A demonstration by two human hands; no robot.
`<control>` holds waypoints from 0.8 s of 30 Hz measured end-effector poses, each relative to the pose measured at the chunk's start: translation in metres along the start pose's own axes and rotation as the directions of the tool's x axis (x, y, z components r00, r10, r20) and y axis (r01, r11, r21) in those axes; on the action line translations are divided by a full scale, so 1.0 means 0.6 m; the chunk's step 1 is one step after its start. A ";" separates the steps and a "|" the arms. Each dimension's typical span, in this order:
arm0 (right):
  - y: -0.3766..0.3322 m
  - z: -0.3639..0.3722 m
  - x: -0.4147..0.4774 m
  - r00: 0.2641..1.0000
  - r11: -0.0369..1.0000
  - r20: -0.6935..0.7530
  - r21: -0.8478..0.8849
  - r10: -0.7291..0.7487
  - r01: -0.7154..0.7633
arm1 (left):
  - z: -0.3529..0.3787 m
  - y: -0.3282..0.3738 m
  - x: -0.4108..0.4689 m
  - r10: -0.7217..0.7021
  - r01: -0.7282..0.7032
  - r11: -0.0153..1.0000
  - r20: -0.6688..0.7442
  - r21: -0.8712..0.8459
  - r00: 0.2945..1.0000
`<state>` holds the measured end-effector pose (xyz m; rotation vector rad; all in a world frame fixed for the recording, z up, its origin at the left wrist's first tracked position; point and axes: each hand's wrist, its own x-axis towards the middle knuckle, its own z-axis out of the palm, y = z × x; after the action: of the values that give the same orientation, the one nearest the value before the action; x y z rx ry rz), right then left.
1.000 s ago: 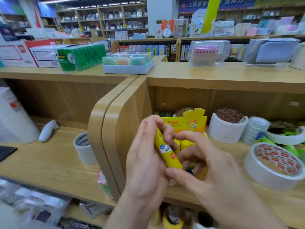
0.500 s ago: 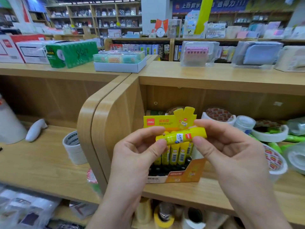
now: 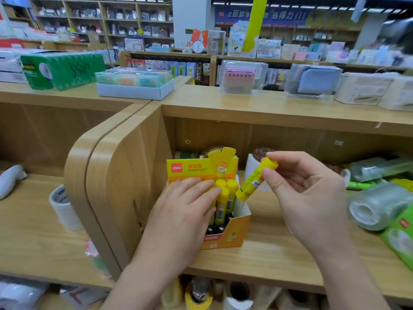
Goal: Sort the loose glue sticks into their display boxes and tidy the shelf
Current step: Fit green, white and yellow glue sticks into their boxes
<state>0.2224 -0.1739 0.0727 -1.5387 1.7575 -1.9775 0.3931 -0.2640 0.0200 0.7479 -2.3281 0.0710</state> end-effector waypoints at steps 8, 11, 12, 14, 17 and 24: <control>0.003 0.008 0.004 0.989 0.988 0.111 -0.111 -0.094 0.107 | 0.000 -0.009 0.007 0.028 -0.036 0.996 0.097 0.080 0.995; 0.019 0.015 0.006 0.974 0.968 0.218 -0.222 -0.063 0.113 | -0.001 -0.011 0.009 0.023 -0.030 0.997 0.109 0.066 0.994; 0.025 0.018 0.006 0.967 0.961 0.253 -0.256 -0.042 0.109 | -0.001 -0.013 0.008 0.020 -0.028 0.997 0.115 0.069 0.993; 0.034 0.022 0.008 0.953 0.940 0.304 -0.325 -0.005 0.108 | 0.001 -0.015 0.005 0.018 -0.027 0.997 0.127 0.068 0.992; 0.038 0.023 0.012 0.946 0.917 0.322 -0.385 0.030 0.102 | 0.003 -0.017 0.001 0.017 -0.024 0.998 0.120 0.058 0.993; 0.032 0.021 0.023 0.944 0.913 0.328 -0.395 0.036 0.103 | 0.006 -0.021 -0.007 0.045 -0.053 0.996 0.111 0.069 0.993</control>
<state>0.2142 -0.1978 0.0637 -1.8940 2.0854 -1.3030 0.4003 -0.2734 0.0131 0.7462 -2.4598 0.1391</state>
